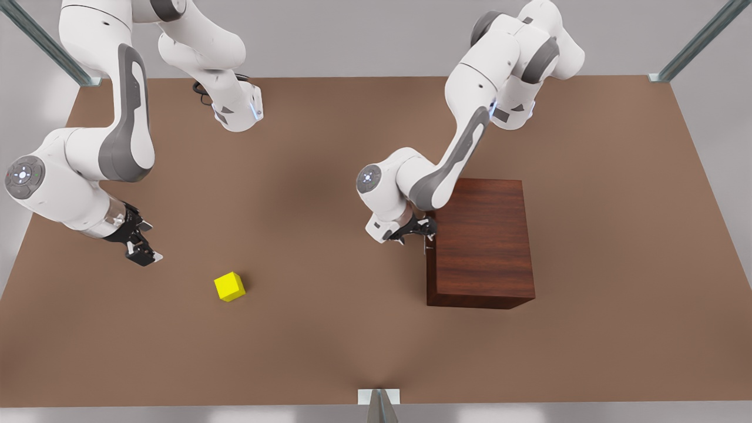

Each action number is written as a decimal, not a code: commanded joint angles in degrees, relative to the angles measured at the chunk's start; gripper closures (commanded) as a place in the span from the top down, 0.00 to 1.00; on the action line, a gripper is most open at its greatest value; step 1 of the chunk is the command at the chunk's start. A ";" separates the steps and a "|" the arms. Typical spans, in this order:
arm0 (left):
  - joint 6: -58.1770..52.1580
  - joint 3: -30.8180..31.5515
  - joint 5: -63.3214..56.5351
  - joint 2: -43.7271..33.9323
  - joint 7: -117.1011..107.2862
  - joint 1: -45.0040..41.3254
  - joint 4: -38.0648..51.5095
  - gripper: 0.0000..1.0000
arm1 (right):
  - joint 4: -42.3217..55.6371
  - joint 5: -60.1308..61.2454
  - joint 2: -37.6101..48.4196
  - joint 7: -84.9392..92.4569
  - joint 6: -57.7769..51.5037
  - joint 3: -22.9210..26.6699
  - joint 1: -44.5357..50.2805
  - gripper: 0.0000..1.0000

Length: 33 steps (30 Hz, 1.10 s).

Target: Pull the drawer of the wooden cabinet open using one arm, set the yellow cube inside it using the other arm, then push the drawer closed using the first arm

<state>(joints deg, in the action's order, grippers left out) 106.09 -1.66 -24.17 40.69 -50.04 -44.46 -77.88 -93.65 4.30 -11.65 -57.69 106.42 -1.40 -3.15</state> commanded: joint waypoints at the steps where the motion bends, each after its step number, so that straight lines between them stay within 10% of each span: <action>1: 1.57 -0.01 -0.26 0.27 -6.03 -0.01 0.01 1.00 | 0.05 0.00 0.05 -4.54 0.01 0.00 -0.02 1.00; 33: 3.86 0.96 2.90 3.17 -11.13 -2.48 3.44 1.00 | 0.05 -1.14 0.05 -4.62 0.01 0.08 0.07 1.00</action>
<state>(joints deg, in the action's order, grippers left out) 109.92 -0.71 -21.83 43.97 -58.89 -46.92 -74.50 -93.63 3.54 -11.66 -61.50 106.41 -1.32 -3.09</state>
